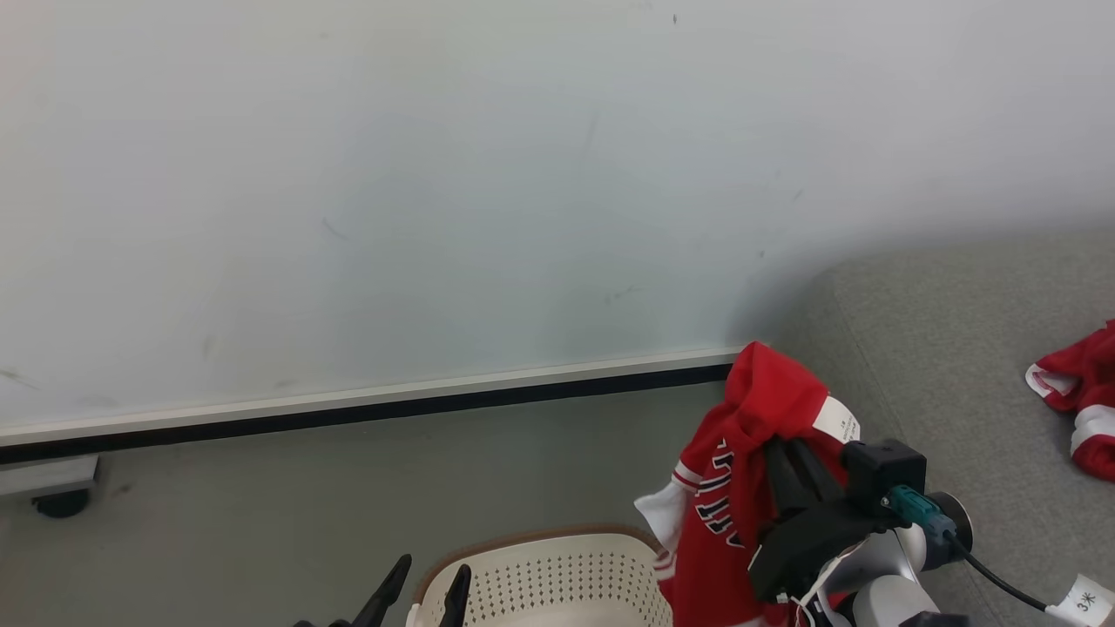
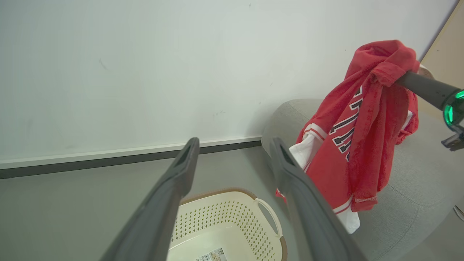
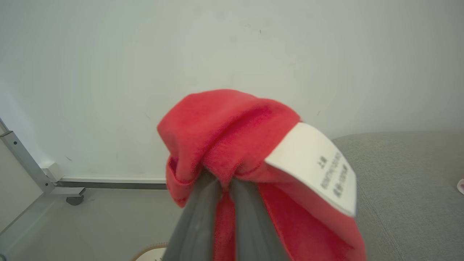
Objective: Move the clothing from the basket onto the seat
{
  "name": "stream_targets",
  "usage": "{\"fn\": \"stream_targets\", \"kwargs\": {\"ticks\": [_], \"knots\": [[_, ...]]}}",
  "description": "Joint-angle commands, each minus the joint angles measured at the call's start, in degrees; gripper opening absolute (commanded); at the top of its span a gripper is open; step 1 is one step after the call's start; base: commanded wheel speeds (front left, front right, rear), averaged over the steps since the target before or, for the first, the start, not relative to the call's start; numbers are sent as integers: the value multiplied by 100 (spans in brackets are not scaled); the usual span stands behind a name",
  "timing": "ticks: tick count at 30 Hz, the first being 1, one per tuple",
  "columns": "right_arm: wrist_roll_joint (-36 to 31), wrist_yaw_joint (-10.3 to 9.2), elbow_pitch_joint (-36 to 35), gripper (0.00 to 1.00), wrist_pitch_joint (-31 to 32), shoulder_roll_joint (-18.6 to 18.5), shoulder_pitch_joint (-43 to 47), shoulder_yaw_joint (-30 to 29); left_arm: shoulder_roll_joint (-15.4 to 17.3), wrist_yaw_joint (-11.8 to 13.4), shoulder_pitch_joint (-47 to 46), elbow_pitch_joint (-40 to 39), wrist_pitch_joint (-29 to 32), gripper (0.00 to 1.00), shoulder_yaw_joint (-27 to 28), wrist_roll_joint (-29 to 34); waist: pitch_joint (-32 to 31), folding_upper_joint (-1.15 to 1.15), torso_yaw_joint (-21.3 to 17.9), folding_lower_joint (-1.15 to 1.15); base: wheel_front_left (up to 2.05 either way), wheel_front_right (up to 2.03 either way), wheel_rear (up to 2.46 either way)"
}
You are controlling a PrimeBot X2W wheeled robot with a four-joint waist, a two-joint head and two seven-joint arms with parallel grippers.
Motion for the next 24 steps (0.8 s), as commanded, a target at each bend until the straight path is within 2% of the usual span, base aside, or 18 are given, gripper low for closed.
{"fn": "stream_targets", "kwargs": {"ticks": [1, 8, 13, 24], "knots": [[-37, -4, -59, 0, 6, -2, 88, 8, 1, -12, 82, 14, -36, 100, 20, -1, 16, 0, -24, 1, 0, 0, 0], [69, -4, -190, 0, 70, -2, 5, 115, -118, -156, 3, 114, -36, 100, 56, 98, 98, 0, -211, 1, 0, 0, 0], [119, -4, -223, 0, 64, -3, -106, 209, -136, -230, -57, 149, -32, 100, 100, 168, 227, 0, -525, 1, 0, 0, 0], [308, -3, -305, 0, 9, -2, -443, 675, -178, -310, -168, 70, -31, 100, 259, 320, 631, 0, -1781, 1, 0, 0, 0]]}}
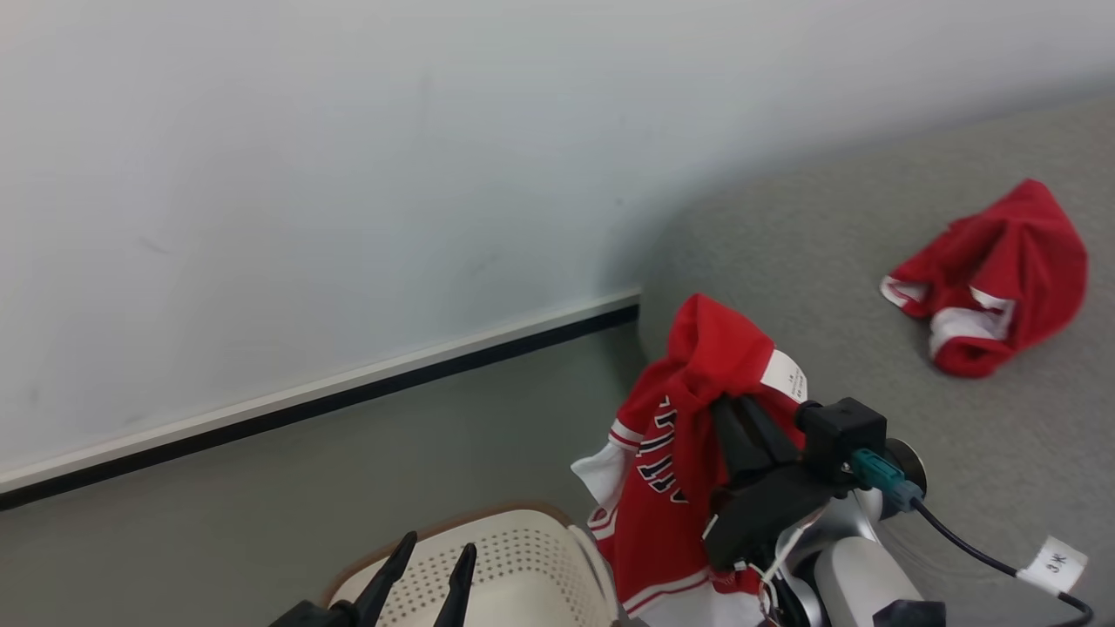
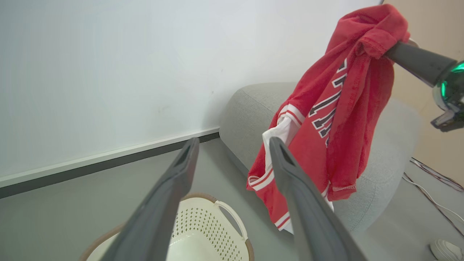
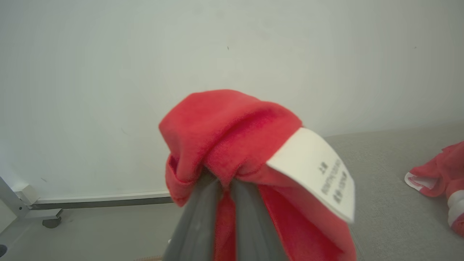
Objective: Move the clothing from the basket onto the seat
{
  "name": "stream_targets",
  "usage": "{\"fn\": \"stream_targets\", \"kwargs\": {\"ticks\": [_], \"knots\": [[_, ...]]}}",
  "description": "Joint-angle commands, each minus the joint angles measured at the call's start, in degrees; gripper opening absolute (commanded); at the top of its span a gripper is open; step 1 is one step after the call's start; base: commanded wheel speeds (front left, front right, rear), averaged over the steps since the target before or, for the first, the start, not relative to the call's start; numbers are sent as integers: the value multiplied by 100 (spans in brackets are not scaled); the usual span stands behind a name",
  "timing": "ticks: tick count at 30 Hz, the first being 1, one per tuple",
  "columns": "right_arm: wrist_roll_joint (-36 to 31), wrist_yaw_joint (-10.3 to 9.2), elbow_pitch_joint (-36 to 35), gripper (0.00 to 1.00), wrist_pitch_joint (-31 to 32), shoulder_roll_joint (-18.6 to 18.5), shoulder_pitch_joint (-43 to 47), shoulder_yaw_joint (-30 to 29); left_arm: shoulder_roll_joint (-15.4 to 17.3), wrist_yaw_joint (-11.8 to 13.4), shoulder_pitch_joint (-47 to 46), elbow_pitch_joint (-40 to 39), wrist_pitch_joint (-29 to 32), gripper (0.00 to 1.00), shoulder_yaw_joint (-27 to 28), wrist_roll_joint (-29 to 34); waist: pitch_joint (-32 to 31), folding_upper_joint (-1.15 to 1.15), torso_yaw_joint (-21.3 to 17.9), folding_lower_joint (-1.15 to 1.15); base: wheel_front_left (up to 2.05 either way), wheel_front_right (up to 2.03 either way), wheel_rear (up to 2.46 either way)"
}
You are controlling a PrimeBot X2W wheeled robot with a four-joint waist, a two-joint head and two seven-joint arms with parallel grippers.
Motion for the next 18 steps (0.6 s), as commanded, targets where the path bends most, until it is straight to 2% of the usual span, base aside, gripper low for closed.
{"fn": "stream_targets", "kwargs": {"ticks": [1, 2, 3, 4, 10, 15, 18], "knots": [[86, -2, -37, 0, -48, -4, -115, 89, -11, -38, -68, -31, -26, 100, 29, 92, 322, 0, -742, 0, 0, 0, 0], [86, -2, -37, 0, -48, -4, -115, 89, -11, -38, -68, -31, -26, 100, 29, 92, 322, 0, -742, 0, 0, 0, 0], [111, -1, -65, 0, -52, -1, -210, 231, -31, -34, -96, -68, -25, 100, 67, 125, 404, 0, -998, 0, 0, 0, 0], [111, -1, -65, 0, -52, -1, -210, 231, -31, -34, -96, -68, -25, 100, 67, 125, 404, 0, -998, 0, 0, 0, 0], [238, -1, -95, 0, -39, -1, -616, 592, -15, -73, -161, -184, -26, 100, 61, 242, 723, 0, -1705, 0, 0, 0, 0], [317, -1, -241, 0, -44, -8, -1096, 419, 68, -234, -452, -230, 49, 100, -104, 379, 1178, 0, -1850, 0, 0, 0, 0], [376, -1, -394, 0, -20, -137, -1500, 256, 145, -317, -617, -269, 111, 100, -152, 416, 1449, 0, -1899, 0, 0, 0, 0]]}}
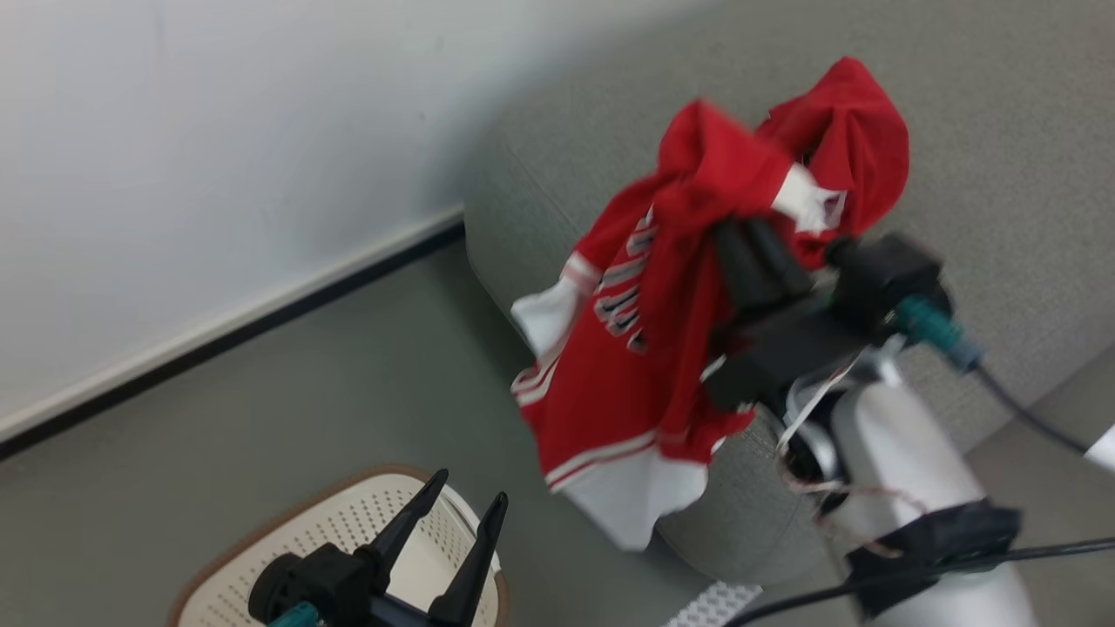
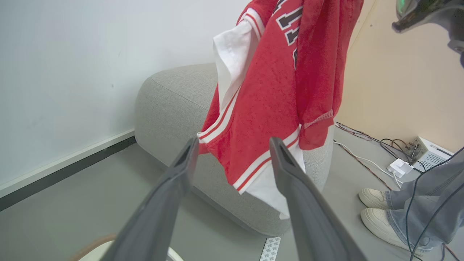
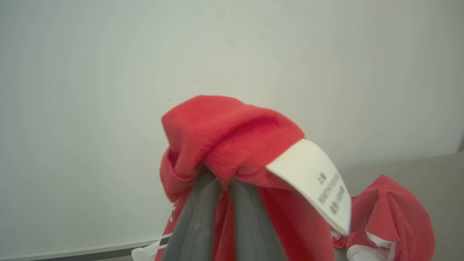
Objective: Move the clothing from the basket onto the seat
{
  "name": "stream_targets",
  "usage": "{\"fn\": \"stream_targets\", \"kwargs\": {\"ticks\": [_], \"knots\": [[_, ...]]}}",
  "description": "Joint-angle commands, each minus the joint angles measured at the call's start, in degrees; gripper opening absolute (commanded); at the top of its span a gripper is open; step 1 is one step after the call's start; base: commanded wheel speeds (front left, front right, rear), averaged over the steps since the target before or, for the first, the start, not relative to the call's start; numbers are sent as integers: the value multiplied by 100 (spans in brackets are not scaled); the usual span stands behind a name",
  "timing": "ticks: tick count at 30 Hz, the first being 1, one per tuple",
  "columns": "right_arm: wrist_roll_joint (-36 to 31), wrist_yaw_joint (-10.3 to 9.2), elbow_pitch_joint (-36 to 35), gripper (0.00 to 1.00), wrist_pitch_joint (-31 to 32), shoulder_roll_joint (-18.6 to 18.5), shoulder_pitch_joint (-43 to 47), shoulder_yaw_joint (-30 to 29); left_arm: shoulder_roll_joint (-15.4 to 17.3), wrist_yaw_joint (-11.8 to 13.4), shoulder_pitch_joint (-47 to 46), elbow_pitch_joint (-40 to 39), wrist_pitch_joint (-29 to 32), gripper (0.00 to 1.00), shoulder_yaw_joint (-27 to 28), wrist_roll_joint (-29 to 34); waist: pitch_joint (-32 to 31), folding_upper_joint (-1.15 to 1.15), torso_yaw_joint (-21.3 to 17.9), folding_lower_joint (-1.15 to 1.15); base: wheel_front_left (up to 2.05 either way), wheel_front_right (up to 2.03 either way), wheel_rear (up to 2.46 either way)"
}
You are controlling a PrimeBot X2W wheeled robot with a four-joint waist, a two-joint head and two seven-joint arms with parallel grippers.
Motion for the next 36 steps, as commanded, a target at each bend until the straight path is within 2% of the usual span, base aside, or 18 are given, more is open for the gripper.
{"fn": "stream_targets", "kwargs": {"ticks": [1, 11, 17, 22, 23, 26, 36], "knots": [[50, 0, -105, 0, 14, -104, -267, -65, 93, -32, -111, -45, 37, 100, 4, 81, 681, 0, -329, -1, 0, 0, 0], [744, 0, -534, 0, 346, -770, -1895, -769, 476, -14, -364, -759, 516, 100, -90, 311, 1780, 0, -398, -1, 0, 0, 0], [985, 0, -183, 0, 523, -1380, -3012, -1234, 728, 88, -575, -1470, 763, 100, -106, 649, 2532, 0, -378, -1, 0, 0, 0], [1146, 0, 441, 0, 513, -1769, -3863, -1810, 968, 221, -660, -2050, 943, 100, -20, 903, 3112, 0, -320, -1, 0, 0, 0], [1163, 0, 789, 0, 463, -1819, -4100, -2126, 1083, 275, -654, -2285, 1001, 100, 46, 1012, 3312, 0, -279, -1, 0, 0, 0], [1129, 1, 1373, 0, 441, -1957, -4409, -2561, 1201, 326, -645, -2609, 1088, 100, 99, 1093, 3557, 0, -112, -1, 0, 0, 0], [834, 1, 2987, 0, 198, -2085, -4610, -3516, 1326, 423, -355, -3215, 1181, 100, 22, 1213, 3956, 0, 357, -1, 0, 0, 0]]}}
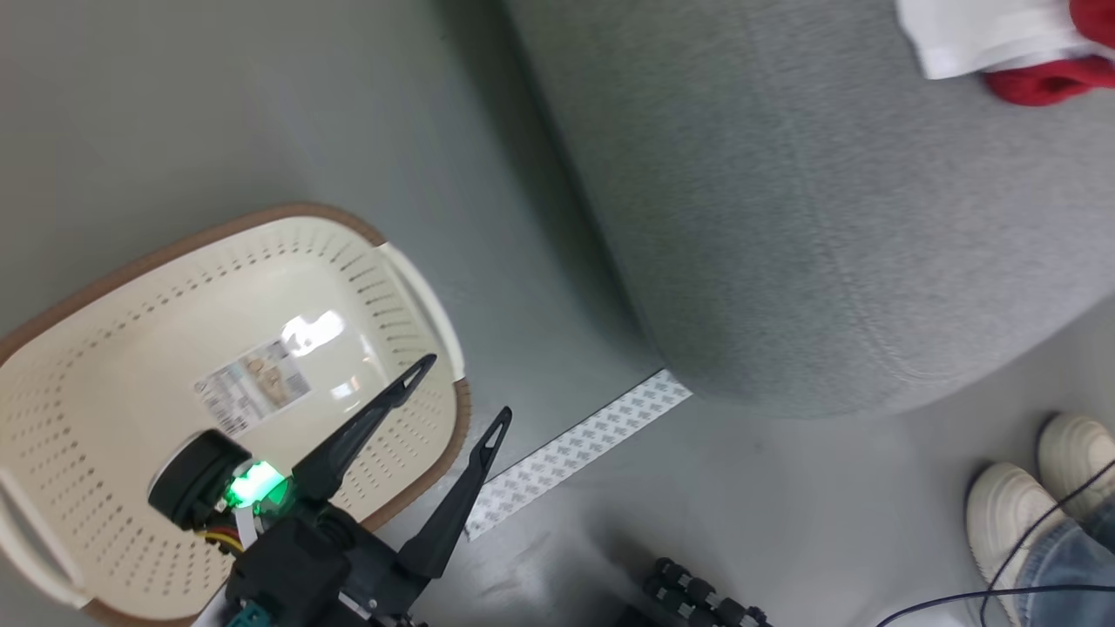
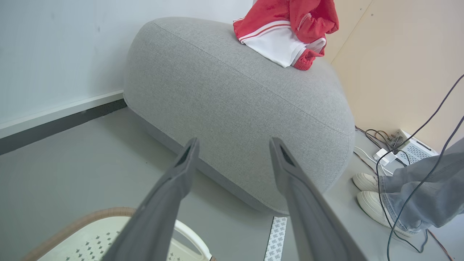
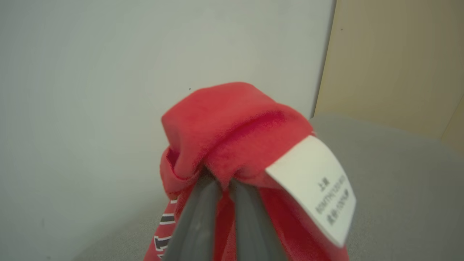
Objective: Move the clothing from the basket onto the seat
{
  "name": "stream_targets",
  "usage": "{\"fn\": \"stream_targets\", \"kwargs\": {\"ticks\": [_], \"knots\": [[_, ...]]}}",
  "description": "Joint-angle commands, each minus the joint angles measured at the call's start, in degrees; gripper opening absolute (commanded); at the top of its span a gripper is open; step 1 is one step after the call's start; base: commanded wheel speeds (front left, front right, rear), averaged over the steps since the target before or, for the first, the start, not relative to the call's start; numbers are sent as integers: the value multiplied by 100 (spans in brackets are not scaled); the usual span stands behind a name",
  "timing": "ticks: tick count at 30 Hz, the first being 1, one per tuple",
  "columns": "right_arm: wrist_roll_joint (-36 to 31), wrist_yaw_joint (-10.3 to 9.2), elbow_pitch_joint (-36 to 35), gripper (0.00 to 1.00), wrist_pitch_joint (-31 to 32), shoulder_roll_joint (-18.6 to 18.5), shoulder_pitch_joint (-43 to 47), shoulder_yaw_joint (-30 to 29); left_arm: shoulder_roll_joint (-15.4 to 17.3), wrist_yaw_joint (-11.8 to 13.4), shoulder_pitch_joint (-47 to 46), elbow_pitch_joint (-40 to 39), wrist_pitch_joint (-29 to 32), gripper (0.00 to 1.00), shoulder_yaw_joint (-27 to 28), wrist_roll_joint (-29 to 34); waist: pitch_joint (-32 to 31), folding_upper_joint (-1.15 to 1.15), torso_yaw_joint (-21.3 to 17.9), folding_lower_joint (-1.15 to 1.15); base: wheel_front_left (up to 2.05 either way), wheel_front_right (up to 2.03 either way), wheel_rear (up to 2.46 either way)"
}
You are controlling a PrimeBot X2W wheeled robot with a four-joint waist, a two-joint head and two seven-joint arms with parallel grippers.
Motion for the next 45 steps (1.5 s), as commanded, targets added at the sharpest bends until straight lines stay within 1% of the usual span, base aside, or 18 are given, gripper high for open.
{"fn": "stream_targets", "kwargs": {"ticks": [1, 7, 8, 9, 13, 18, 22, 24, 26, 28, 31, 35, 37, 38, 41, 42, 45], "knots": [[-68, 2, 108, 0, -47, 5, 33, -27, 25, 36, 73, -36, 8, 100, 6, 64, 276, -1, 296, -1, 0, 0, 0], [-510, 2, 1076, 0, -244, 212, 208, -227, 76, 133, 260, -183, 3, 100, -6, 85, 390, -1, 422, -1, 0, 0, 0], [-559, 2, 1192, 35, -290, 273, 211, -222, 85, 140, 270, -191, 3, 100, 8, 78, 400, -1, 426, -1, 0, 0, 0], [-553, 2, 1304, 100, -347, 356, 191, -256, 94, 158, 287, -200, 4, 100, 19, 64, 406, -1, 427, -1, 0, 0, 0], [-699, 1, 1664, 100, -402, 456, 112, -319, 102, 166, 230, -155, -25, 100, 36, 32, 382, -1, 439, -1, 0, 0, 0], [-975, 1, 1874, 100, -481, 445, 154, -178, -50, 103, 109, 74, -243, 100, -37, -69, 67, -1, 540, -1, 0, 0, 0], [-1209, 2, 1938, 100, -499, 404, 281, 104, -268, 38, 7, 440, -491, 100, -157, -215, -331, -1, 711, -1, 0, 0, 0], [-1374, 1, 2012, 100, -394, 350, 366, 272, -384, 19, -39, 694, -626, 100, -171, -319, -576, -1, 798, -1, 0, 0, 0], [-1531, 2, 2061, 100, -332, 428, 475, 458, -485, 21, -43, 1025, -734, 100, -186, -422, -889, -1, 890, -1, 0, 0, 0], [-1617, 1, 2087, 100, -349, 505, 634, 653, -640, 77, 39, 1376, -804, 100, -180, -543, -1223, -1, 980, -1, 0, 0, 0], [-1583, 1, 2076, 100, -477, 668, 967, 882, -852, 68, 104, 1903, -884, 100, -235, -757, -1731, -1, 1146, -1, 0, 0, 0], [-1541, 1, 2091, 100, -637, 786, 1530, 1192, -1178, 100, 202, 2547, -1080, 100, -217, -988, -2432, -1, 1386, -1, 0, 0, 0], [-1352, 1, 2035, 100, -759, 860, 1783, 1211, -1344, 97, 205, 2824, -1163, 100, -170, -1134, -2749, -1, 1538, -1, 0, 0, 0], [-1352, 1, 2035, 100, -759, 860, 1783, 1211, -1344, 97, 205, 2824, -1163, 100, -170, -1134, -2749, -1, 1538, -1, 0, 0, 0], [-1034, 1, 1896, 100, -886, 932, 2199, 1201, -1553, 183, 253, 3191, -1243, 100, -20, -1252, -3146, -1, 1742, -1, 0, 0, 0], [-929, 1, 1766, 100, -938, 957, 2485, 1311, -1706, 273, 339, 3437, -1265, 100, 144, -1420, -3398, -1, 1862, -1, 0, 0, 0], [-902, 1, 1488, 100, -1042, 965, 2951, 1537, -1880, 447, 439, 3709, -1297, 100, 399, -1601, -3779, -1, 2029, -1, 0, 0, 0]]}}
